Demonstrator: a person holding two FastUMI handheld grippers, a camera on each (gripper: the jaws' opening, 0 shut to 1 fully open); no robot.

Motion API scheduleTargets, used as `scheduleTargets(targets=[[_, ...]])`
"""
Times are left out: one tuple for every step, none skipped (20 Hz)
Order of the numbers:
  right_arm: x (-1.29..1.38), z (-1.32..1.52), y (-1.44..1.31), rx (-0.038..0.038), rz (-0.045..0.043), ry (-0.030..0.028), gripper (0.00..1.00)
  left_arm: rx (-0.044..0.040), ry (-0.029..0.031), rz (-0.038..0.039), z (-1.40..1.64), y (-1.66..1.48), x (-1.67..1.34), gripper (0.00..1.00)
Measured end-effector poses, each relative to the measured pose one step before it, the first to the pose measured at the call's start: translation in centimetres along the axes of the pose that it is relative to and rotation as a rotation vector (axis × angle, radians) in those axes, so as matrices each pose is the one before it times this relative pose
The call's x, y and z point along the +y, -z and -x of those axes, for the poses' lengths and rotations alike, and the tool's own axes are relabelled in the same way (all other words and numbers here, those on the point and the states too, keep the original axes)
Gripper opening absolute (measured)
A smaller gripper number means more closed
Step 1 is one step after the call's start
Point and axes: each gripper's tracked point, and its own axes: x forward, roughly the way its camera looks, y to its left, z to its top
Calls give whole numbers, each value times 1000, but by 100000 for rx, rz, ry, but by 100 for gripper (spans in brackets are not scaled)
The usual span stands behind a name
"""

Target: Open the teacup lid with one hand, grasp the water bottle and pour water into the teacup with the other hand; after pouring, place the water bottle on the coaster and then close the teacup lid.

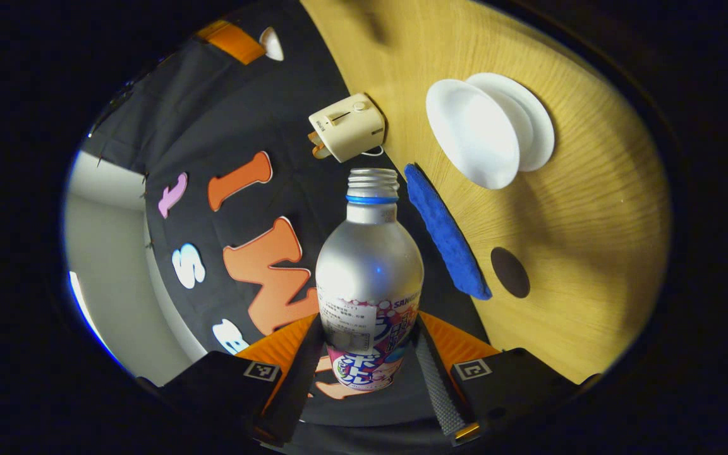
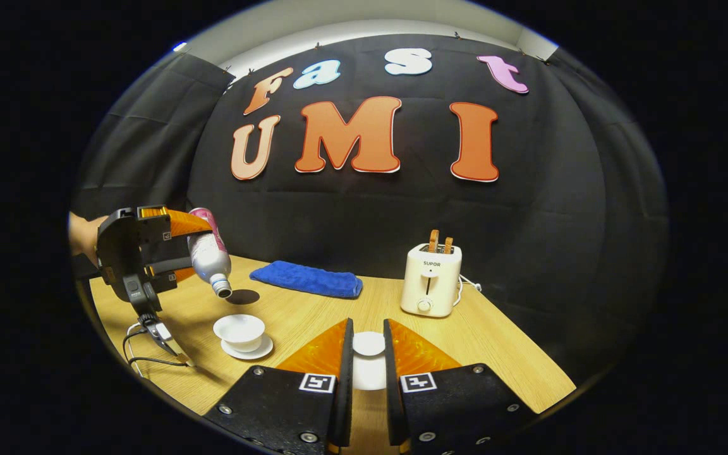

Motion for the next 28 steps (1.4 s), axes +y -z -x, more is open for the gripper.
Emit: scheduleTargets(targets=[[22,106,-64,-261,-8,-267,23,737,-497,6164,-248,-20,-86,82],[52,-3,-101,-336,87,-404,23,836,-1873,5595,-339,187,175,82],[35,-26,36,35,281,-569,23,901,-2036,5942,154,530,425,84],[64,-84,-6,103,586,-575,23,1416,-2356,7257,36,735,625,84],[-75,-50,38,399,889,138,23,1426,-229,10153,52,658,323,87],[109,-18,-74,159,1185,331,23,643,187,12730,-160,449,-8,81],[384,49,-300,-286,849,-172,23,1710,-692,11229,-173,430,298,84],[305,-42,-191,11,749,-457,27,-326,-1432,9521,-272,-100,549,81],[419,-49,-261,28,778,-515,23,-1024,-1531,7961,-74,-130,352,84],[683,-265,-402,158,863,-450,23,-1275,-1919,6249,-185,-345,420,84],[1039,-641,-640,470,1035,-416,23,-1821,-833,5396,-82,-359,151,84],[624,-524,-387,687,1388,-80,24,-2703,746,3604,-338,-593,-228,84],[378,-163,-200,292,1371,-304,23,-1499,-2625,3413,226,47,642,84],[642,-174,-328,-329,1302,-1207,23,-81,-225,4785,-123,123,-284,84],[714,90,-134,-273,1232,-1179,23,-321,-1601,5955,-473,4,290,84],[637,-194,-315,-345,648,-1286,23,437,-398,6374,-417,139,13,80],[604,18,-261,-330,-56,-1471,23,462,-2231,6925,-413,380,582,80],[597,-250,-227,-179,-457,-1457,23,1336,-538,7815,-455,366,131,84],[460,-149,-151,-541,-354,-1113,23,1654,-1809,8295,-512,647,239,84],[300,-183,-272,-518,18,-821,23,2179,-29,8504,-405,410,-115,84],[322,-129,-182,-319,79,-995,23,1736,-984,7733,-89,569,202,84],[365,-287,-285,-433,-193,-807,23,1524,-554,6665,-390,582,155,84],[259,-253,-141,-235,-442,-998,23,1470,-449,6349,-173,499,12,80],[243,-309,-193,-463,-365,-678,23,2476,173,5410,-176,433,-150,84],[152,-305,-121,-238,-347,-617,23,2307,-1079,4733,30,587,229,84],[150,-336,-186,-71,-272,-583,23,2899,813,4544,-274,745,-252,81],[51,-340,35,109,-311,-345,23,3104,233,4111,-139,627,-51,80],[98,-270,-14,322,-167,-765,23,2869,724,3520,-230,675,-47,84]])
